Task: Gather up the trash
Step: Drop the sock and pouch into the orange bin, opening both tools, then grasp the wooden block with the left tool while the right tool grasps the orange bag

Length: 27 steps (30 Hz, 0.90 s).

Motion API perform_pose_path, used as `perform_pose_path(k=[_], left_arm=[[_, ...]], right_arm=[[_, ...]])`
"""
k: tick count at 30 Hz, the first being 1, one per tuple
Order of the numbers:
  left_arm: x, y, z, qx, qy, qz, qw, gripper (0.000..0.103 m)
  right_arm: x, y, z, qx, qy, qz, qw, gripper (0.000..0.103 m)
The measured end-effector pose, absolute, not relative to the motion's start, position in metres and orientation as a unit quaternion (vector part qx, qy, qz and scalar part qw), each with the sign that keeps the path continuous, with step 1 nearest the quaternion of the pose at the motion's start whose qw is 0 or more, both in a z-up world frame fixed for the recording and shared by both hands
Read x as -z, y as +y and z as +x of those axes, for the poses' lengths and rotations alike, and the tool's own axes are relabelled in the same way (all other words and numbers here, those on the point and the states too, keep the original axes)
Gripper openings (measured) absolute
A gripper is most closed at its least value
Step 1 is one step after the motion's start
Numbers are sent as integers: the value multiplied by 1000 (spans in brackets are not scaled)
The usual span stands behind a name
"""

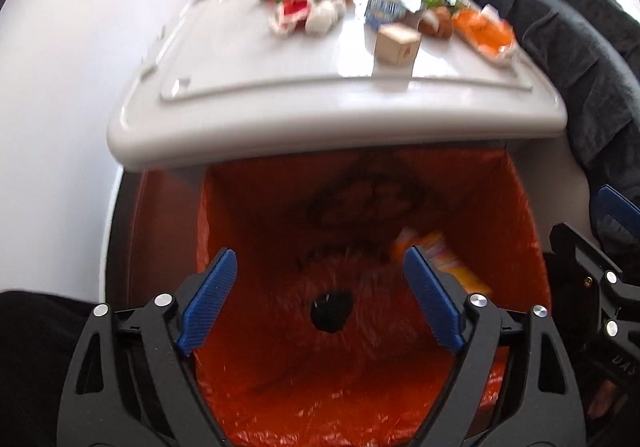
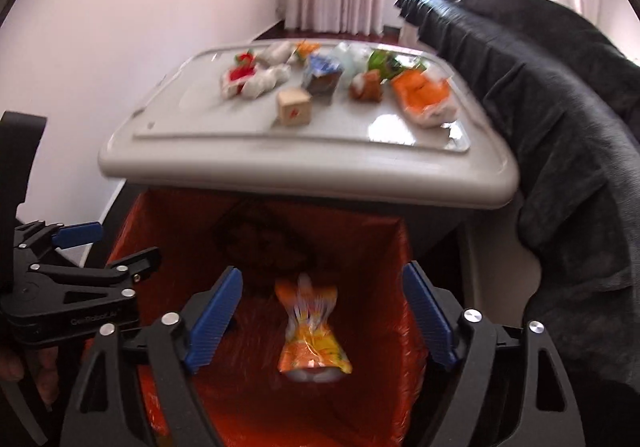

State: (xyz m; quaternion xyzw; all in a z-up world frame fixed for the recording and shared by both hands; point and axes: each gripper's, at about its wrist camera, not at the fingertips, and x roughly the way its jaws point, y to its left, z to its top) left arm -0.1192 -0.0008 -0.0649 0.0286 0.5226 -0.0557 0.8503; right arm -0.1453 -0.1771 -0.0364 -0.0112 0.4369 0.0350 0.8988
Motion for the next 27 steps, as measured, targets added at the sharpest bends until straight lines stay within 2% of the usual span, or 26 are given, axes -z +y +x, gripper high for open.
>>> perform_pose_path(k=[2, 10, 27], left_arm=[[56, -3, -115, 79, 505, 15, 860, 90], [35, -30, -73, 116, 441, 7, 890, 90], [75, -92, 48, 132, 439, 7, 889, 90]], right_arm=[[30, -182, -144, -29, 426, -8, 904, 85], [0, -196, -130, -7, 367, -26, 930, 91], [-10, -233, -76, 36, 338, -22, 940, 92]])
